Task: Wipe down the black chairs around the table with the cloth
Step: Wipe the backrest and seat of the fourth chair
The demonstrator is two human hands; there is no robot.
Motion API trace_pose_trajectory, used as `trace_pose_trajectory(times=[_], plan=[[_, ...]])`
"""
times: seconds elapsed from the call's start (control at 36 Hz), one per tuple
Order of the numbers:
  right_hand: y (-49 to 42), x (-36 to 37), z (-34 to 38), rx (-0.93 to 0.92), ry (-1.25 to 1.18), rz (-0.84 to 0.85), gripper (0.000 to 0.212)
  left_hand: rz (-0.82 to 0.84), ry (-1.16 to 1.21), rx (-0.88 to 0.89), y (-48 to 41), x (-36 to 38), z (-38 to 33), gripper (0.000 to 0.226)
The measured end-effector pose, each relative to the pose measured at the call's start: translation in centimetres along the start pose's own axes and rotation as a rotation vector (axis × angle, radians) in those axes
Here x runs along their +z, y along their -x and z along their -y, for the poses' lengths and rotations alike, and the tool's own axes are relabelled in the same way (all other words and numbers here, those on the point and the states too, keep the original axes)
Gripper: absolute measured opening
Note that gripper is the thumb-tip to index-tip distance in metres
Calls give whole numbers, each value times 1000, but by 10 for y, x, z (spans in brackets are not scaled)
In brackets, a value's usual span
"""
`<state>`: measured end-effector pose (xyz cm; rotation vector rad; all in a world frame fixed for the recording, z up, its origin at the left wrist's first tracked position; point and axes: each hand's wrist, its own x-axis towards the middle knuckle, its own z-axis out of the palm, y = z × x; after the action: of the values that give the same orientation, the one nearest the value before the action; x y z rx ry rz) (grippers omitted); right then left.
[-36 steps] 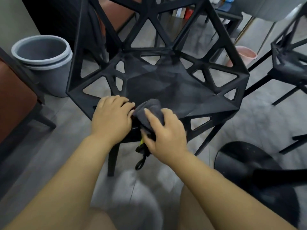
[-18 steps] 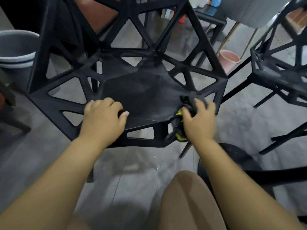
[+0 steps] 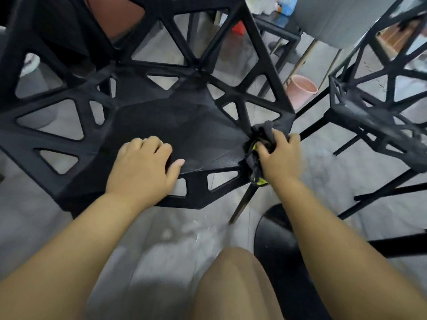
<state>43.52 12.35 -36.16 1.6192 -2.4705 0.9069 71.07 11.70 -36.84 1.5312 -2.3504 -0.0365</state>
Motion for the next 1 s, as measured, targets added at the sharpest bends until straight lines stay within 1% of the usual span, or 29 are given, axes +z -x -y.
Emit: trace_pose_trajectory(times=[0.03,0.08,0.17,0.22,0.25,0.31,0.36,0.42,0.44,0.56,0.61,0.72,0.83,0.94,1.0], plan=[[8,3,7,-6,-30,12,43,14,-14,12,1,-1,-2,55],[29,5,22,-77,-50,48,43,42,-42,74,5,-1,-8,61],[58,2,38,-281,-115,99,46,138,-127,183,14,3,-20,84],[60,-1,36,-399,-121,157,52,211,-163,198,17,4,-27,99],[55,-2,31,-420,-109,175,54,231,-173,190,18,3,-30,105],[41,-3,17,-402,-83,146,53,297,-212,162,16,-3,-36,112],[26,-6,6,-263,-56,93,48,323,-256,172,14,-2,-40,116],[15,-6,-1,-114,-31,93,40,336,-294,170,12,1,-46,116],[12,-5,-3,-81,-23,93,38,331,-298,166,10,1,-50,114],[16,-6,2,-65,21,77,36,333,-292,148,10,2,-55,106],[22,-7,4,-70,42,80,37,325,-302,166,15,-1,-54,104],[39,-12,8,-143,40,83,36,331,-306,200,27,-9,-42,106],[66,-18,21,-254,15,87,36,397,-329,206,45,-24,-20,107],[91,-23,37,-356,-2,143,46,341,-304,248,69,-29,5,106],[100,-26,43,-427,-1,153,46,310,-303,264,80,-33,14,105]])
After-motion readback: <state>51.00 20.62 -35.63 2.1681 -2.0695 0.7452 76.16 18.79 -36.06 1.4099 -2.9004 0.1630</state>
